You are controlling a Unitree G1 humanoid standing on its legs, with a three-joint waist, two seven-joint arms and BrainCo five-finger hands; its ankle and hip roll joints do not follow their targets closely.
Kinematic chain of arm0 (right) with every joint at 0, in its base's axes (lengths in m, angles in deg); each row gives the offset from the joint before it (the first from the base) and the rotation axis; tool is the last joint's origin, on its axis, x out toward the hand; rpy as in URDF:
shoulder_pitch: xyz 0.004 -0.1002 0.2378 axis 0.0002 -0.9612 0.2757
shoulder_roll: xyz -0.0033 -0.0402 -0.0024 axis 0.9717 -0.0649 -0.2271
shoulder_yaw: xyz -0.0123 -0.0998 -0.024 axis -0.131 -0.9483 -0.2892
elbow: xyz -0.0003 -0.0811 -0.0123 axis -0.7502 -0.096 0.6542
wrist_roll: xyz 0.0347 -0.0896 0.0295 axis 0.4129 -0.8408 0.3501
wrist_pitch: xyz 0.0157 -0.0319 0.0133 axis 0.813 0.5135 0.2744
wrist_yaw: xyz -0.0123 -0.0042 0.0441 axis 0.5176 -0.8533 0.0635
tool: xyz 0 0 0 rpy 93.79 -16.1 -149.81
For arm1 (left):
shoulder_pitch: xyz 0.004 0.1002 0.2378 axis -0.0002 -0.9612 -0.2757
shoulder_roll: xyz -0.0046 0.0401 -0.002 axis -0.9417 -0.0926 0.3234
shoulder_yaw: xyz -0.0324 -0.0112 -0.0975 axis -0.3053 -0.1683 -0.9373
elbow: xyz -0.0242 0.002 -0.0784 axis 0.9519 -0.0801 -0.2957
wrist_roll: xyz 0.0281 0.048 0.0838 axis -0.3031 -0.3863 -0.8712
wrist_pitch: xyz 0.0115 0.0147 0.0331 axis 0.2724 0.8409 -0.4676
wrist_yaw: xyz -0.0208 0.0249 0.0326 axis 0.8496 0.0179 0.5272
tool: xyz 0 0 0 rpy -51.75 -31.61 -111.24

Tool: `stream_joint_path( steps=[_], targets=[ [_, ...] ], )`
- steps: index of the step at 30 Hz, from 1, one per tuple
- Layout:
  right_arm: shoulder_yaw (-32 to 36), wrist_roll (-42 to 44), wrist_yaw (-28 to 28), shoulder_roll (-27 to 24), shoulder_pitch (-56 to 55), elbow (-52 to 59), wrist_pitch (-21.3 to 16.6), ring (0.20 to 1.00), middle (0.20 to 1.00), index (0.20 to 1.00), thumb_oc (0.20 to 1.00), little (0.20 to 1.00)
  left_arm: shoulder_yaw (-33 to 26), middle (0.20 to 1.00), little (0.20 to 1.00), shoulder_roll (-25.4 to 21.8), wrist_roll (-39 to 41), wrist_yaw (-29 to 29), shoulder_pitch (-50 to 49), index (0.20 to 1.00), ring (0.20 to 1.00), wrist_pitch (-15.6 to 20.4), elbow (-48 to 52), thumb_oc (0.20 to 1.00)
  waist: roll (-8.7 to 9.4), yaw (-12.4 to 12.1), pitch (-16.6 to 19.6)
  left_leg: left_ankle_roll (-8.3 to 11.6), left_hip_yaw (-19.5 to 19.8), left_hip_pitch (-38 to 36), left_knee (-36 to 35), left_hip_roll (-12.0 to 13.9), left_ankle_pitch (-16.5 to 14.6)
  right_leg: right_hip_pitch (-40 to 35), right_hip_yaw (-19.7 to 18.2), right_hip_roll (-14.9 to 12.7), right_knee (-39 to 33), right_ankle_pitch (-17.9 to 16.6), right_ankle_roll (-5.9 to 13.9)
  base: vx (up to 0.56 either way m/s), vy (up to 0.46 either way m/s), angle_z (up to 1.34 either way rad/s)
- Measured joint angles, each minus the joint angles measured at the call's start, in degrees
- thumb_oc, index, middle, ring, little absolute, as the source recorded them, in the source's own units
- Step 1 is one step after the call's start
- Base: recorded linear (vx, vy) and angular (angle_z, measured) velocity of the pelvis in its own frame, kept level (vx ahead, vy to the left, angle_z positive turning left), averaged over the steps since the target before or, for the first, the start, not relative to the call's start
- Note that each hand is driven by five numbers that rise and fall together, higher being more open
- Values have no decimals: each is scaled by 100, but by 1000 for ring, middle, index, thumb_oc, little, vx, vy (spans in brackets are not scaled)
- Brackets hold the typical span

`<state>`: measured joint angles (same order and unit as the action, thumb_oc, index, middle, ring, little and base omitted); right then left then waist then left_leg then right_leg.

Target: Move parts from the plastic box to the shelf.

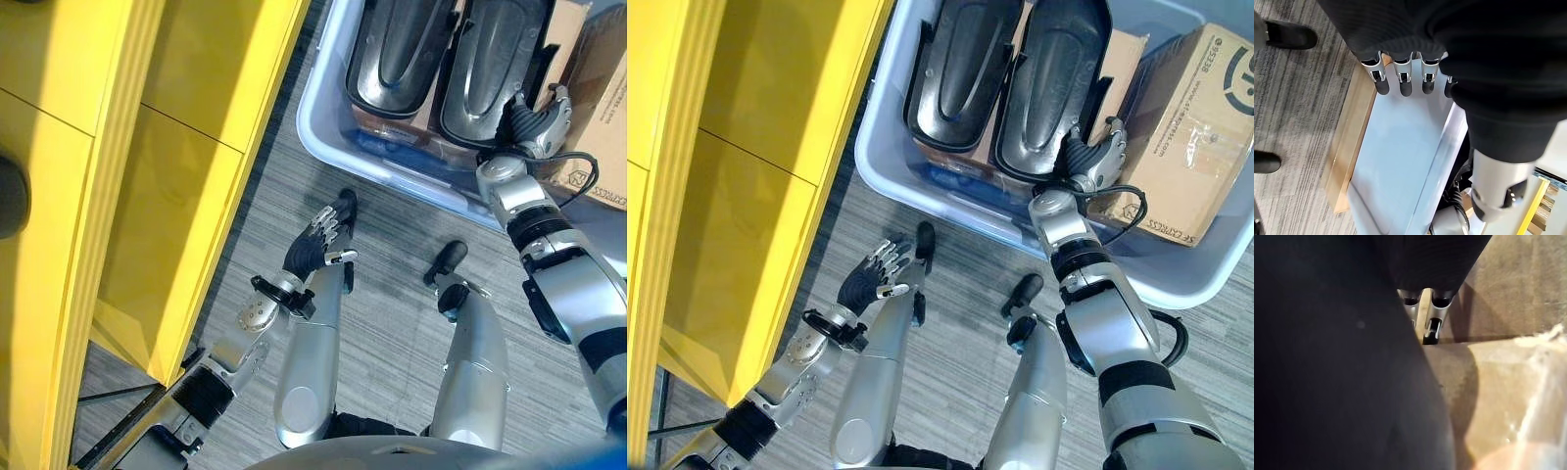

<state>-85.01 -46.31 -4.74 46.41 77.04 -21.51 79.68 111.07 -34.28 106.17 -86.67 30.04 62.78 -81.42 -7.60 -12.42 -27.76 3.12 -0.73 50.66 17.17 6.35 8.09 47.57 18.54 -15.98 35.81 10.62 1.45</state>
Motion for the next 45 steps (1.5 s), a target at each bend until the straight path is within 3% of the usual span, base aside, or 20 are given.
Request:
stream_joint_path(
  steps=[8,15,18,20,27,30,34,37,45],
  targets=[
    [-142,-380,0,7,174,-340,392,200,200,200,200,200,9,1000,1000,-1,-2,2,2,1000,1000,5,-8,1000,3,-23,28,-1,9,-1,35,-20,0,1,-3,-10,58,12,-6,0,-2,0],
    [-414,-1162,0,-50,253,-480,1095,200,200,200,200,200,48,1000,1000,-4,-7,10,-17,1000,1000,73,-27,1000,3,-76,29,-2,13,-2,29,-29,2,0,-5,-15,54,11,-6,-5,-3,0],
    [-486,-1194,1,-74,254,-505,1114,200,200,200,200,200,48,1000,1000,-5,-9,7,-20,1000,1000,182,-29,1000,1,-81,30,-1,2,-41,2,-29,22,-20,-6,-12,38,1,-21,-52,-53,0],
    [-485,-1164,2,-64,242,-557,1011,200,200,200,200,200,46,1000,1000,-10,-10,5,-23,1000,1000,231,-29,1000,-5,-86,35,0,-3,-82,-8,-27,25,-54,-6,-8,31,-13,-43,-40,-48,0],
    [-165,-626,-6,48,-103,-512,69,200,200,200,200,200,33,1000,1000,-39,-19,-2,-26,1000,1000,342,-37,1000,-37,-96,34,-18,-82,-569,-156,66,39,-518,-31,71,-246,-98,-36,-37,-28,-8],
    [136,-758,141,86,-544,58,-395,200,200,200,200,200,2,1000,1000,-65,-18,-9,-47,1000,1000,408,-33,1000,-65,-49,27,-24,-303,-1200,-418,66,69,-1052,-120,107,-566,-234,71,-30,-3,-19],
    [292,-1027,165,84,-820,479,-462,200,200,200,200,200,-73,1000,1000,-72,-18,-83,-84,1000,1000,421,-80,1000,-63,-13,7,-74,-474,-1704,-534,79,26,-1487,-216,112,-717,-269,116,1,3,-13],
    [461,-1204,374,216,-1029,874,-809,200,200,200,200,200,-150,1000,1000,-138,-11,-127,-297,1000,1000,457,-131,1000,-70,102,8,-102,-589,-2334,-632,47,-77,-2069,-333,113,-962,-315,186,-8,12,-17],
    [853,-1603,414,210,-1485,2220,-1149,200,200,200,200,200,-196,1000,1000,-226,-33,-246,-615,1000,1000,550,-207,1000,-70,266,6,-120,-797,-3301,-915,45,-152,-3034,-401,179,-1489,-457,255,56,-31,-10]
  ],
)
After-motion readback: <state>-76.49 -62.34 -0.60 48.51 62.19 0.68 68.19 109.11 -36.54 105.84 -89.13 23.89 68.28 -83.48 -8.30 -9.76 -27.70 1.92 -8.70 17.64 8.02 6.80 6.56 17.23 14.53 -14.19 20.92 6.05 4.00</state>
